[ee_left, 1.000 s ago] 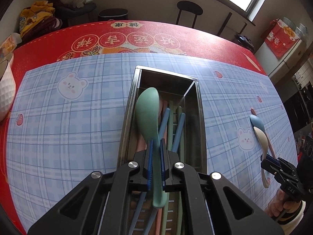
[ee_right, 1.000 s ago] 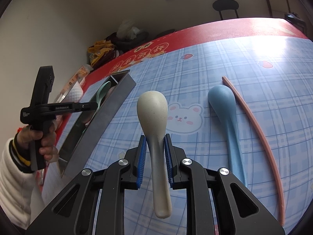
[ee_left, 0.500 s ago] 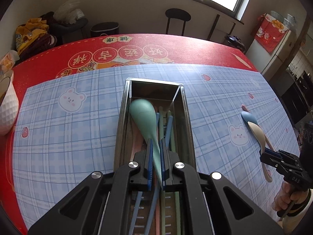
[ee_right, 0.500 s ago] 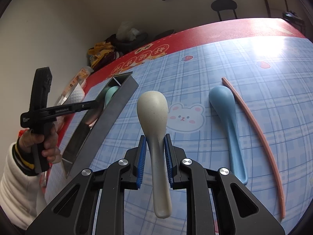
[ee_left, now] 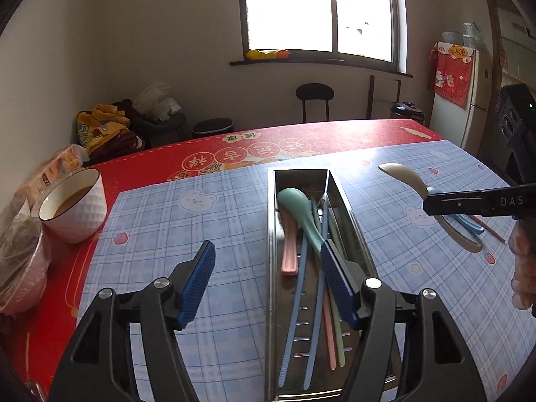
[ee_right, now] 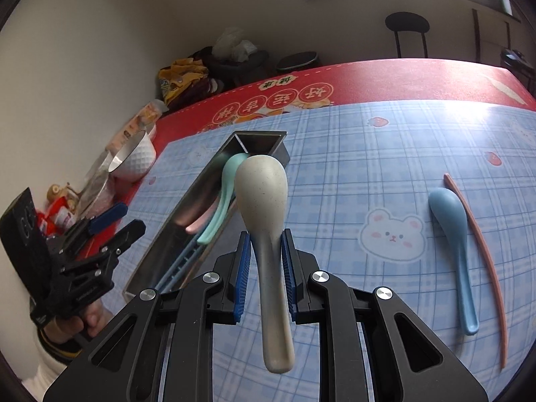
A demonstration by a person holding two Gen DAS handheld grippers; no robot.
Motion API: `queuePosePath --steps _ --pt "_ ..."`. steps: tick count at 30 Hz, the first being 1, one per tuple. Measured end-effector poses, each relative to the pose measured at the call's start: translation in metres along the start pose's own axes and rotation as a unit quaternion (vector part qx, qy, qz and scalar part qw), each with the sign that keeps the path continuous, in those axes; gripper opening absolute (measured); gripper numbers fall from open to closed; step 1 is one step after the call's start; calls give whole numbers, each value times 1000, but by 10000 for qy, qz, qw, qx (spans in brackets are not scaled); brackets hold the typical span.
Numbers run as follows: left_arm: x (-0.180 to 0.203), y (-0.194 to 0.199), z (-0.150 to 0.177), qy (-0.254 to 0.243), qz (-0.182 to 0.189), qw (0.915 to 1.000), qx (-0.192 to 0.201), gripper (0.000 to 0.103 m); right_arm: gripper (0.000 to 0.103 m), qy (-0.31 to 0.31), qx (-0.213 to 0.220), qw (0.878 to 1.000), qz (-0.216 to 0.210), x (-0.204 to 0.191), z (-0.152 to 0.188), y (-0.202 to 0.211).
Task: Organize utensils
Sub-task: 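Lower the white spoon into the steel tray with the right tool and release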
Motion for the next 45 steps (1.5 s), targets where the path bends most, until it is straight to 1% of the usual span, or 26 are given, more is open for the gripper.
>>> queuePosePath --steps 3,4,6,9,10,11,13,16,18,21,24,36,40,41,44,45 --pt "-18 7 4 76 -240 9996 140 76 19 -49 -32 9999 147 -10 -9 -11" --pt "-26 9 5 160 -285 9993 175 82 19 -64 -48 9998 205 -13 -12 -14" --pt "-40 12 7 370 -323 9985 258 86 19 -78 -95 9994 327 -20 -19 -23" --pt "-56 12 10 725 -320 9966 232 92 19 -26 -182 9986 494 -32 -31 -39" --pt "-60 12 10 823 -352 9957 225 96 19 -30 -172 9983 561 -35 -35 -44" --pt "-63 13 11 911 -375 9948 249 97 19 -35 -167 9980 614 -39 -39 -49" --pt "-67 13 12 1030 -377 9937 246 97 19 -26 -199 9972 713 -47 -44 -62" --pt "-69 12 13 1063 -426 9932 200 97 19 -118 -301 9965 772 -55 -46 -79" --pt "-69 11 14 1107 -382 9929 184 97 19 -184 -351 9958 823 -59 -46 -89" --pt "-69 7 16 1178 -299 9925 102 97 19 -449 -348 9950 820 -59 -46 -100" --pt "-68 4 18 1162 -325 9927 50 97 19 -641 -374 9933 889 -58 -45 -110" --pt "-68 3 20 1258 -247 9918 -10 97 20 -608 -519 9896 1192 -60 -42 -129" --pt "-67 2 20 1257 -225 9918 -39 97 21 -755 -617 9895 1071 -56 -41 -130" --pt "-67 1 20 1257 -216 9918 -46 97 22 -722 -593 9903 1031 -57 -42 -129" --pt "-66 1 19 1259 -206 9918 -44 97 35 -539 -451 9920 1051 -61 -45 -121" --pt "-66 1 19 1258 -203 9918 -38 97 35 -489 -395 9925 1050 -63 -46 -118"
Point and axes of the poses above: each gripper's, at about its wrist camera, not at the fingertips, and y roughly against the way its jaws point, x to its right, z to its underside, the point moved 3 cm from there along -y, roughly the way its jaws point, and after that the axes turned 2 degrees about x, right-handed, at the moved point
